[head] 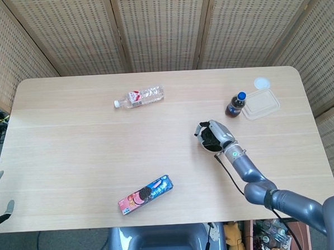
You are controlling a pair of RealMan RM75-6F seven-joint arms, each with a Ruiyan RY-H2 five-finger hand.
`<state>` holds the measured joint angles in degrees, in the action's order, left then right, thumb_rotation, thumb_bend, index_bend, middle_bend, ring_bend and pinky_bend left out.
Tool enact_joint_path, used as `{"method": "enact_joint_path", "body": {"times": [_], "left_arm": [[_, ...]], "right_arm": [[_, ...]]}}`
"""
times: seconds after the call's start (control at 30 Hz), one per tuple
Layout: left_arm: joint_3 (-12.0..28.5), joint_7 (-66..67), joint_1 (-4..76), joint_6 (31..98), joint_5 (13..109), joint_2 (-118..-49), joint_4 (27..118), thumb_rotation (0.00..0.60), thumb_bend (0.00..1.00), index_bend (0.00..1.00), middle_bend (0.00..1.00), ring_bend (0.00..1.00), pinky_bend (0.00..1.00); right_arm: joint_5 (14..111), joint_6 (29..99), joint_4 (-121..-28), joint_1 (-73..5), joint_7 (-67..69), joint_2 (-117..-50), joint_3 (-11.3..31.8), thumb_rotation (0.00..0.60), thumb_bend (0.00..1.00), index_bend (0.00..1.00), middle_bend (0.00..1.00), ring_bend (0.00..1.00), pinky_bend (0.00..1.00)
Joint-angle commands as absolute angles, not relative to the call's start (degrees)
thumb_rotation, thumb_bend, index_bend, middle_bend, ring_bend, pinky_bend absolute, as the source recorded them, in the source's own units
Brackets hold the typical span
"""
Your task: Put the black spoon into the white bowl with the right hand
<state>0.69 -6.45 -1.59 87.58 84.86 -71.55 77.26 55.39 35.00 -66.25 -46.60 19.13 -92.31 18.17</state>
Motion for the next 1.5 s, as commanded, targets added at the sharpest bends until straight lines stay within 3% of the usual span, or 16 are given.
{"method": "enact_joint_path", "body": {"times": [0.03, 0.4, 0.87, 1.5], "left_arm": [[0.7, -6.5, -1.7, 87.6, 84.8, -71.5, 77.2, 0.600, 0.40, 0.00, 0.00, 0.00, 0.00], [0.6, -6.4, -1.7, 87.6, 84.9, -71.6, 77.3, 0.600, 0.40, 0.00, 0.00, 0.00, 0.00], [0.8, -6.2, -1.2, 87.2, 85.3, -71.7, 77.5, 0.600, 0.40, 0.00, 0.00, 0.00, 0.00], [0.5, -6.7, -1.4, 86.8, 84.9, -71.9, 76.9, 0.600, 0.40, 0.00, 0.00, 0.00, 0.00]], "right_arm": [[55.5, 35.0, -64.9, -46.9, 18.3, -93.0, 17.9, 0.600, 0.82, 0.71, 0.89, 0.89, 0.86], [54.6, 33.3, -60.7, -46.6, 16.3, -93.1, 16.9, 0.600, 0.82, 0.71, 0.89, 0.89, 0.86], [54.6, 32.3, -64.6, -45.6, 15.5, -91.3, 16.5, 0.600, 0.82, 0.72, 0.89, 0.89, 0.86], [50.1, 30.5, -58.8, -47.4, 11.6, -93.1, 16.7, 0.600, 0.82, 0.71, 0.89, 0.89, 0.86]]}}
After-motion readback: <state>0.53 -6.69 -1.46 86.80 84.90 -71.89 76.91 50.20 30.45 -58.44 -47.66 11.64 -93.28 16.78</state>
